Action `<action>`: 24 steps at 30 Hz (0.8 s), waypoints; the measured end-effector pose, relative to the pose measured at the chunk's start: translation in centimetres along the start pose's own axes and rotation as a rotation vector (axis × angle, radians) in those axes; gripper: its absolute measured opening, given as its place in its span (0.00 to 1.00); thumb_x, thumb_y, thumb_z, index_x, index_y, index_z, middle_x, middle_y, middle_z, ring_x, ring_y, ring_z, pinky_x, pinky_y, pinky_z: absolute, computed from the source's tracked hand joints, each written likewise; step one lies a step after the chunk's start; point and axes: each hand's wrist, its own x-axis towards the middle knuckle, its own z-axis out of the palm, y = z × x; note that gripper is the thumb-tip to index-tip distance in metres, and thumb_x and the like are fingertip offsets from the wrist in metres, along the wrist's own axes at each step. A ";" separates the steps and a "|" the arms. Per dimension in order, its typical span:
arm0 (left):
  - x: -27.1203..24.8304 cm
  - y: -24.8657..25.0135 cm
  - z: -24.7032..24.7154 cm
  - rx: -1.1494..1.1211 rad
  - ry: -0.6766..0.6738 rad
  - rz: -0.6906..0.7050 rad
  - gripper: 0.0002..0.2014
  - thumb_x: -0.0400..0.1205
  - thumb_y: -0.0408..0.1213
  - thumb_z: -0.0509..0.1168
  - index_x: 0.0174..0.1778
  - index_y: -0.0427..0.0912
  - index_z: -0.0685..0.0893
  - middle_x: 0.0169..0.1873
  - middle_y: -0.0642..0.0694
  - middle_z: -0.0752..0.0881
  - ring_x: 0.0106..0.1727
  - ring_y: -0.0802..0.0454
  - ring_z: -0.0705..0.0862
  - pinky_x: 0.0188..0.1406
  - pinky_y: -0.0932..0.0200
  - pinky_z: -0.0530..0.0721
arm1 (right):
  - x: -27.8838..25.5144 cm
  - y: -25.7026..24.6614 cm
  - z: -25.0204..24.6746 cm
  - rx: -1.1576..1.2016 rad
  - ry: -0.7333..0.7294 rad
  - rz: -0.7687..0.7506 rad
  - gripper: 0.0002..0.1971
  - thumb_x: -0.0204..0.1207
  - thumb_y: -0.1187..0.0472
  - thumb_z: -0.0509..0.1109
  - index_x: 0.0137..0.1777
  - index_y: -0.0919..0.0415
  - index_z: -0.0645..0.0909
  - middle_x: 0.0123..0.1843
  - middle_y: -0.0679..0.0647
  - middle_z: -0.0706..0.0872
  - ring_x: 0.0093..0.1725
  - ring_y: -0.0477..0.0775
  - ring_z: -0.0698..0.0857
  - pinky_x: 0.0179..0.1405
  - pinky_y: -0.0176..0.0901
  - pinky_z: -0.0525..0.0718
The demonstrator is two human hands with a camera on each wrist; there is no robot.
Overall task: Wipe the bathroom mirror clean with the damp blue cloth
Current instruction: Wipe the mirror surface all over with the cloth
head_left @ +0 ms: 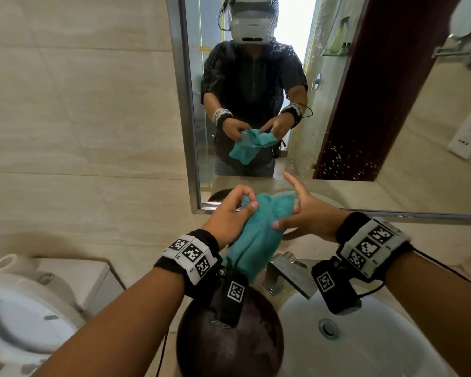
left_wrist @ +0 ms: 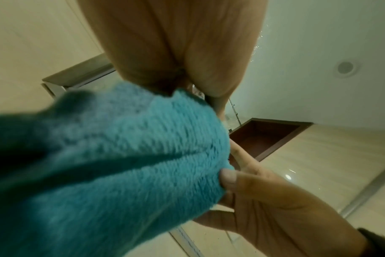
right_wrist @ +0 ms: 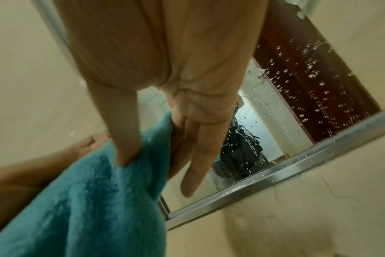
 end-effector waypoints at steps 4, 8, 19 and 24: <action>0.1 -0.2 -1.0 -0.055 -0.079 -0.101 0.13 0.78 0.35 0.69 0.58 0.48 0.78 0.61 0.42 0.78 0.54 0.44 0.86 0.46 0.52 0.88 | 0.1 0.3 0.2 0.005 0.100 -0.095 0.27 0.77 0.73 0.64 0.69 0.44 0.66 0.59 0.63 0.81 0.50 0.58 0.87 0.38 0.49 0.88; 0.0 -0.4 -1.3 0.021 -0.150 -0.100 0.26 0.72 0.24 0.73 0.61 0.54 0.77 0.64 0.46 0.74 0.59 0.44 0.83 0.47 0.51 0.89 | 0.5 0.6 0.0 -0.009 0.123 -0.137 0.11 0.79 0.68 0.64 0.57 0.53 0.76 0.55 0.63 0.81 0.48 0.55 0.86 0.44 0.47 0.87; 1.1 -1.1 -0.8 0.569 0.220 0.137 0.13 0.76 0.39 0.72 0.56 0.48 0.83 0.54 0.47 0.74 0.54 0.54 0.77 0.59 0.64 0.77 | 0.8 2.0 -0.8 -0.552 0.179 -0.066 0.11 0.77 0.58 0.69 0.40 0.66 0.84 0.44 0.64 0.87 0.45 0.59 0.85 0.51 0.53 0.84; -0.1 -0.5 1.2 0.546 -0.039 0.003 0.21 0.78 0.44 0.70 0.67 0.49 0.77 0.63 0.49 0.79 0.62 0.54 0.78 0.54 0.66 0.77 | 0.6 2.7 -1.0 -0.119 0.152 0.102 0.06 0.81 0.59 0.64 0.53 0.59 0.78 0.55 0.59 0.84 0.54 0.57 0.83 0.53 0.53 0.84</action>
